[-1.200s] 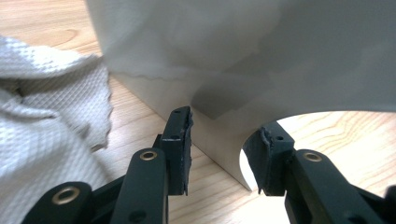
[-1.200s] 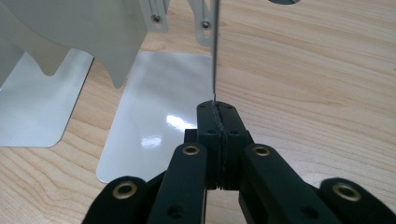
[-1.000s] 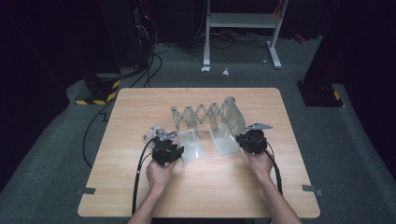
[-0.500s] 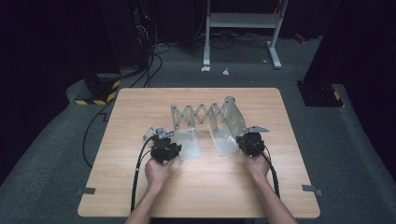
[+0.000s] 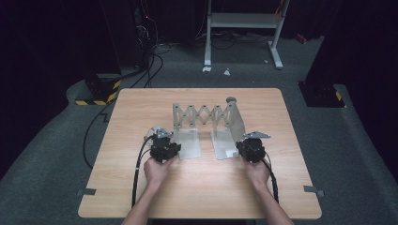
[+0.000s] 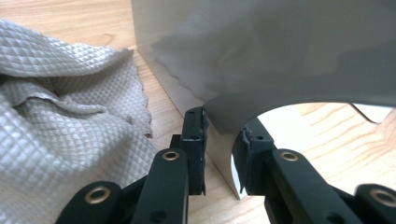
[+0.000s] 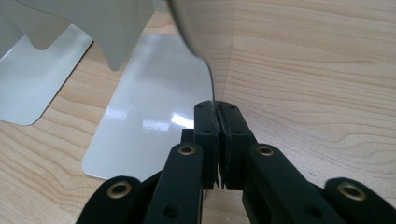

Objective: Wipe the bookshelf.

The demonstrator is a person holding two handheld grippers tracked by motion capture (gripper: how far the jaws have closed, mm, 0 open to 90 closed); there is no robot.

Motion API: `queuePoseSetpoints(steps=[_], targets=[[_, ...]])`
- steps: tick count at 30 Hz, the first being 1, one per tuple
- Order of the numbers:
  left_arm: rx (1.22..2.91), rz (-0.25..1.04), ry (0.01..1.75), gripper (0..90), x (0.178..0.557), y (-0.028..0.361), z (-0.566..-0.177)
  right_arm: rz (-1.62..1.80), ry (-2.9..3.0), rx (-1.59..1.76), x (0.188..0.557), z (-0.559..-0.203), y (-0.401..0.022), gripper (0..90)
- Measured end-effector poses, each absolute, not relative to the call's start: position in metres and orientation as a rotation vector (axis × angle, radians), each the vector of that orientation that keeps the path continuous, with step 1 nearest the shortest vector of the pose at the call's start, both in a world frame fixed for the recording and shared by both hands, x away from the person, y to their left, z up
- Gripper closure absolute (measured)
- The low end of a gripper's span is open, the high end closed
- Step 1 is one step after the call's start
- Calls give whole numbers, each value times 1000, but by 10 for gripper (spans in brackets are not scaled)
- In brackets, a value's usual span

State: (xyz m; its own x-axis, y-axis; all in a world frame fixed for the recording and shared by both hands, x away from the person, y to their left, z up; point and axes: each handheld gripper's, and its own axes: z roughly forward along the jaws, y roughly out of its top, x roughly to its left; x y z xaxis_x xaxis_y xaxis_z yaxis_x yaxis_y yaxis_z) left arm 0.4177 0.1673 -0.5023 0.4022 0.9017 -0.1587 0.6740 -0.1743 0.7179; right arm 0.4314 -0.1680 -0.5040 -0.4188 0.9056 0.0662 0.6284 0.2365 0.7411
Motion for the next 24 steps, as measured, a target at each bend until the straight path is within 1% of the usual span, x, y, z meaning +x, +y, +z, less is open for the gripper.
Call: queuePoseSetpoints(steps=[3,14,24], targets=[[1962,405,1335,760,422,166,-500,1009,2142,1417,432,-504,-167,866],[1924,377,1370,783,442,172,-500,1025,2162,1415,442,-504,-156,828],[1935,378,1367,786,445,171,-499,1038,2167,1405,445,-505,-154,820]])
